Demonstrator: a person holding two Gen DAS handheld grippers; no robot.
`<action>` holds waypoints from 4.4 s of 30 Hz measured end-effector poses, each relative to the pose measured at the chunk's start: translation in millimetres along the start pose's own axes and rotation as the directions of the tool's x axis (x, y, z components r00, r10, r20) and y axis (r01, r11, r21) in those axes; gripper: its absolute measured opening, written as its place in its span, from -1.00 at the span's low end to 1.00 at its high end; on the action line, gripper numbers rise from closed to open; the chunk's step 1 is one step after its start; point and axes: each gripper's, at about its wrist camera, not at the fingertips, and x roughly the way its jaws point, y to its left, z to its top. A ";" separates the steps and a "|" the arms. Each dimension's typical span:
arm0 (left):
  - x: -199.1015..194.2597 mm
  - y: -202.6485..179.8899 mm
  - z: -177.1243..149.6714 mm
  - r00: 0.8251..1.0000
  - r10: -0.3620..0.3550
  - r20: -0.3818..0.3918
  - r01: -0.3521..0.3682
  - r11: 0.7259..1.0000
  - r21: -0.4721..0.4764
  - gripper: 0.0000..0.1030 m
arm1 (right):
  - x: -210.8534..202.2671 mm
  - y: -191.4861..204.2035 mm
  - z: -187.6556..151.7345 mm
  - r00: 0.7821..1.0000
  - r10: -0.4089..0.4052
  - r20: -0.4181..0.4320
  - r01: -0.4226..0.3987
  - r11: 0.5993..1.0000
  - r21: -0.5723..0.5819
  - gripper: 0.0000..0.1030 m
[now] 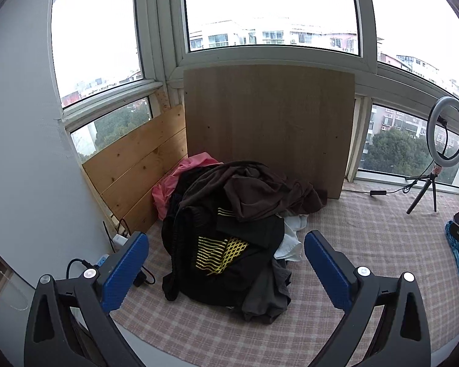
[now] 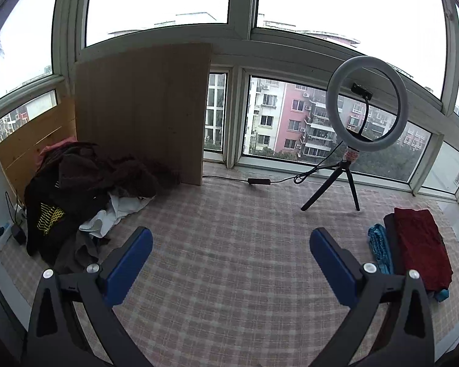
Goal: Fold clothes
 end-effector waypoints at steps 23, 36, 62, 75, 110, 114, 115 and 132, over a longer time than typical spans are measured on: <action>64.8 56.7 24.8 0.999 0.044 -0.021 -0.045 0.999 -0.026 0.99 | 83.3 117.9 54.2 0.994 0.105 -0.039 -0.109 0.990 -0.094 1.00; 117.7 70.3 30.9 0.997 0.033 -0.076 -0.035 0.999 -0.017 0.99 | 153.6 155.5 68.3 0.979 0.167 -0.113 -0.175 0.983 -0.058 1.00; 177.6 134.0 30.6 0.981 0.124 -0.147 -0.137 0.987 -0.084 0.99 | 315.7 304.2 85.2 0.732 0.556 -0.393 -0.519 0.829 0.207 -0.41; 145.1 145.0 27.8 0.987 0.121 -0.110 -0.133 0.986 -0.105 0.99 | 169.1 185.8 177.2 0.871 0.491 0.008 -0.485 0.857 0.175 -0.79; 142.8 72.3 -62.5 0.952 -0.131 -0.278 0.173 0.976 0.132 0.99 | 171.1 232.4 16.3 0.842 0.322 -0.433 -0.434 0.881 -0.188 0.28; 159.5 53.6 -82.3 0.931 -0.119 -0.345 0.189 0.966 0.176 0.99 | 197.7 239.3 -39.2 0.794 0.352 -0.495 -0.459 0.882 -0.109 0.28; 160.0 53.7 -82.6 0.930 -0.111 -0.349 0.185 0.965 0.185 0.98 | 199.3 238.9 -37.6 0.783 0.372 -0.499 -0.471 0.878 -0.084 0.12; 128.6 5.2 -32.2 0.919 -0.302 -0.255 0.375 0.870 0.321 0.98 | -2.0 -19.7 -26.6 0.905 -0.059 -0.422 0.138 0.978 0.159 -0.58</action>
